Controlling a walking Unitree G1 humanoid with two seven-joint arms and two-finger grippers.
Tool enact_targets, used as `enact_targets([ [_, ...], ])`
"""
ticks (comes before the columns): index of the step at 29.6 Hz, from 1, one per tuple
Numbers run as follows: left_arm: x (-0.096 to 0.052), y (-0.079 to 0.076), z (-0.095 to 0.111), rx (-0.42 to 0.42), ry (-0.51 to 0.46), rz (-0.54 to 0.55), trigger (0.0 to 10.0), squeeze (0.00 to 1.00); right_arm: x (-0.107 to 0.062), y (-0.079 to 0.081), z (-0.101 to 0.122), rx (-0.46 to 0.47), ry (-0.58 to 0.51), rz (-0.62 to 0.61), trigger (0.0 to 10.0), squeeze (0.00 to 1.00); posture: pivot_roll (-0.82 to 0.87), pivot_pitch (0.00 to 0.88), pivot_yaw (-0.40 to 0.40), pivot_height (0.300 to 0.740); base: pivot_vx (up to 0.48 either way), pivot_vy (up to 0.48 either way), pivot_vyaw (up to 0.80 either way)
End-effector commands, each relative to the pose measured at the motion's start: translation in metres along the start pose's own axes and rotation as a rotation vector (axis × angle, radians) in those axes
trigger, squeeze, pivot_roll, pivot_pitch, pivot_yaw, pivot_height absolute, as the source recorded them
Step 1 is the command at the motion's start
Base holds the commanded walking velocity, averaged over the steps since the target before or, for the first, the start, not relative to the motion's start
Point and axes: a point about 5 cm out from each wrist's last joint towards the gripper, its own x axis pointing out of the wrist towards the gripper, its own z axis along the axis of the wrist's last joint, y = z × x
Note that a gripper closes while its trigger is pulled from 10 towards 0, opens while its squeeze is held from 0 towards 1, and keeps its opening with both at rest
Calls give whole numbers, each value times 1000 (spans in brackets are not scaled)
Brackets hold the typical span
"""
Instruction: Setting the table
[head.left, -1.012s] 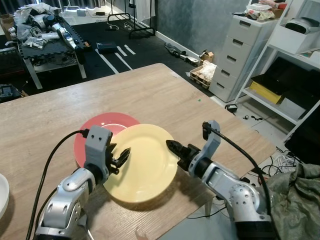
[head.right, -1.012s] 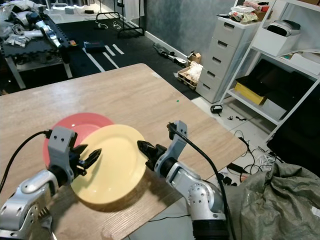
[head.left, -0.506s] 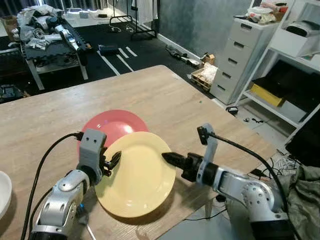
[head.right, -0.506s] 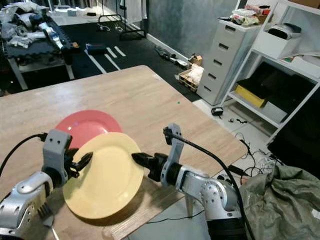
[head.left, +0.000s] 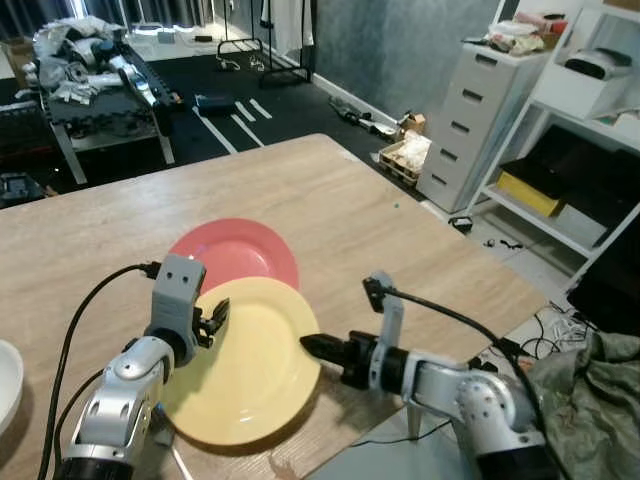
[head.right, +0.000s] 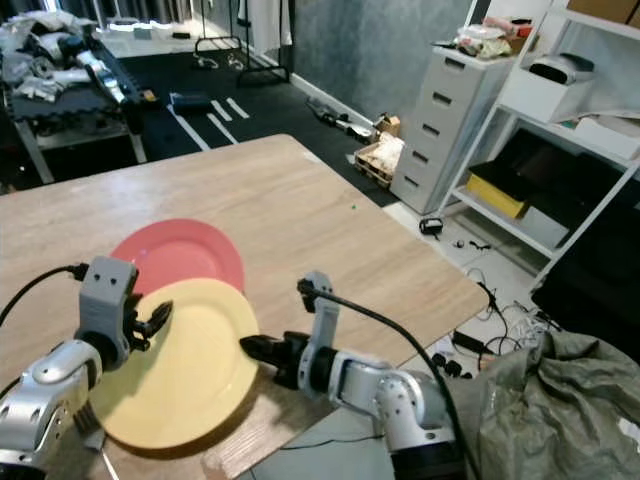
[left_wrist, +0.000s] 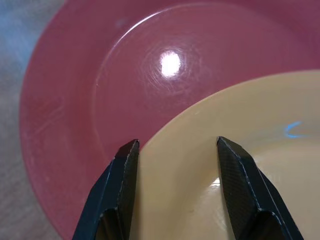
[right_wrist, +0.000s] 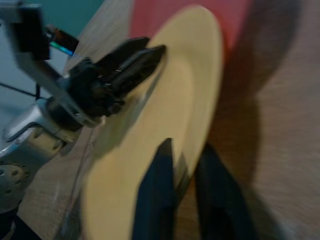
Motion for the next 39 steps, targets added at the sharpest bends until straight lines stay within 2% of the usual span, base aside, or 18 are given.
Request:
enact_targets([
  [1,0,-6,-23,-12,106,-21,10000,0,5,3,-1,-9,6,7,10000,1000,-25,0,14,740,0,0,0],
  [6,0,-6,-23,-11,107,-20,10000,0,4,6,-4,6,34,38,10000,1000,-28,0,13,740,0,0,0],
  [7,0,-6,-23,-11,107,-19,10000,0,4,8,-6,17,46,57,10000,929,-28,0,13,740,0,0,0],
  [8,0,-6,-23,-11,107,-19,10000,0,4,8,-6,17,46,57,10000,929,-28,0,13,740,0,0,0],
  [9,0,-6,-23,-11,107,-19,10000,0,4,9,-7,24,54,69,10000,0,-28,0,12,740,0,0,0],
  [14,0,-7,-24,-15,107,-17,10000,0,2,10,-15,17,122,93,9725,0,-26,0,3,740,0,0,0],
  [15,0,-7,-25,-17,106,-15,10000,0,3,9,-19,12,145,81,902,0,-24,0,1,740,0,0,0],
  [18,0,-7,-25,-18,106,-13,10000,0,3,8,-19,9,150,74,902,0,-24,0,1,740,0,0,0],
  [19,0,-6,-25,-22,105,-9,10000,0,5,7,-20,6,149,68,0,0,-21,0,-1,740,0,0,0],
  [23,1,-6,-25,-25,103,-5,10000,0,6,8,-21,13,145,72,0,0,-20,0,-2,740,0,0,0],
  [33,5,-4,-18,-53,69,16,10000,0,18,21,-20,153,63,167,0,0,-15,0,-5,740,0,0,0],
  [34,8,0,-4,-88,-10,47,10000,0,22,25,-15,193,8,188,0,0,-11,0,-7,740,0,0,0],
  [35,8,0,-4,-88,-10,47,10000,0,22,25,-15,193,8,188,0,0,-11,0,-7,740,0,0,0],
  [37,8,6,18,-144,-131,72,10000,0,23,25,-9,208,-32,190,0,0,-8,0,-7,740,0,0,0],
  [38,8,6,18,-144,-131,72,10000,0,23,25,-9,208,-32,190,0,0,-8,0,-7,740,0,0,0],
  [39,5,13,54,-214,-302,61,10000,0,20,23,2,222,-86,176,0,0,-10,0,-6,740,0,0,0],
])
